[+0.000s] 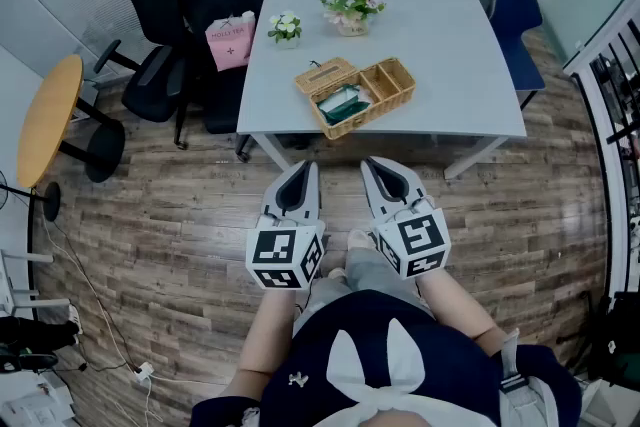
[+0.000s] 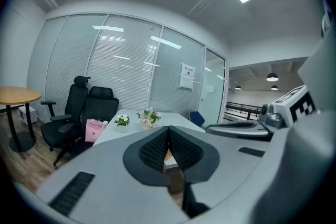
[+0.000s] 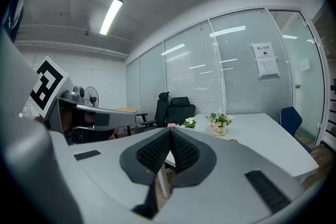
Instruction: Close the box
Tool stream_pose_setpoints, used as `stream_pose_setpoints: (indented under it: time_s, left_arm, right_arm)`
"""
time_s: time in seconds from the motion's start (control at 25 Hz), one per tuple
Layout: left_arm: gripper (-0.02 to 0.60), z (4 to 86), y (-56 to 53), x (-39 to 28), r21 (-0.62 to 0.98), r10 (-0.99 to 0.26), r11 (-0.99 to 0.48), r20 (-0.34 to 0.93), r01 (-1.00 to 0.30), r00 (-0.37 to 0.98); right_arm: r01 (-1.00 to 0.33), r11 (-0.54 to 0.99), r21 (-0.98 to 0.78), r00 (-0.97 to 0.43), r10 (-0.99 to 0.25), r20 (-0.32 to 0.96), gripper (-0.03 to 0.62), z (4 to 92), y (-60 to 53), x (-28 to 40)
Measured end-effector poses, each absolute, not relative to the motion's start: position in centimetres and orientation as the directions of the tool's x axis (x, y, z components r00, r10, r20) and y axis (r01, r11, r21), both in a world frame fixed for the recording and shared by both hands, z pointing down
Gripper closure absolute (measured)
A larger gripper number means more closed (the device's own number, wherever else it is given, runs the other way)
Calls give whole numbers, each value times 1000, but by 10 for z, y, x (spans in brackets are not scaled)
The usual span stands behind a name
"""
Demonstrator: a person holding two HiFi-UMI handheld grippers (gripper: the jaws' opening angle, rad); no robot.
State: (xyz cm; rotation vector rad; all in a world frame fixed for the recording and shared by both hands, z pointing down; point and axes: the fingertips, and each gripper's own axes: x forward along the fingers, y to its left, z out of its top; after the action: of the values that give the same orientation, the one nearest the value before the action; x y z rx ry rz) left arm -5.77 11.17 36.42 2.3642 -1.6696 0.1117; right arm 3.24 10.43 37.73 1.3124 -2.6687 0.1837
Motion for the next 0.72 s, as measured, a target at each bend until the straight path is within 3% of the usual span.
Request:
stream_pose_setpoints:
  time_s: [0.72]
  left_arm:
    - [557,379,27,-70,227,-906,-295,243,-928,348]
  right_arm:
    - [-772,635,-29,-626,-752,204,591,385,29,21]
